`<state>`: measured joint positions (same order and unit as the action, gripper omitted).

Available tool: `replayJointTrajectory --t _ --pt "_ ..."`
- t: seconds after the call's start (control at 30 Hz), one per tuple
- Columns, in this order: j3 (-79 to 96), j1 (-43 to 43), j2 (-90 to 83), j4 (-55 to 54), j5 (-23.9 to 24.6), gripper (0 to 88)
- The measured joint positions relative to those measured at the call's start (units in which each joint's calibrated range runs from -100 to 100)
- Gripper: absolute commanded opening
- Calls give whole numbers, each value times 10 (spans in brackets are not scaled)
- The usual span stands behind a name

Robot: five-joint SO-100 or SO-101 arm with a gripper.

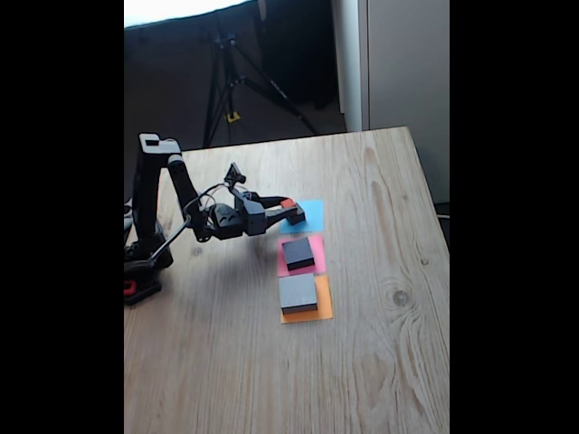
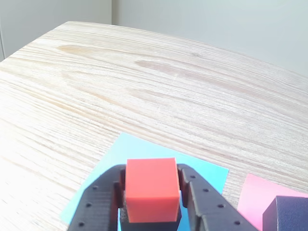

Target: Tower of hanoi

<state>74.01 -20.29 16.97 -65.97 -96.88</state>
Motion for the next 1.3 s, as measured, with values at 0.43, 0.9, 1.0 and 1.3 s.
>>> replayJointTrajectory --t 0.43,0.9,1.0,1.3 --pt "1 1 -181 197 54 32" --pt "-256 62 -474 815 170 31" --pt "-386 75 -498 1016 172 31" --pt "-708 149 -522 1373 153 32"
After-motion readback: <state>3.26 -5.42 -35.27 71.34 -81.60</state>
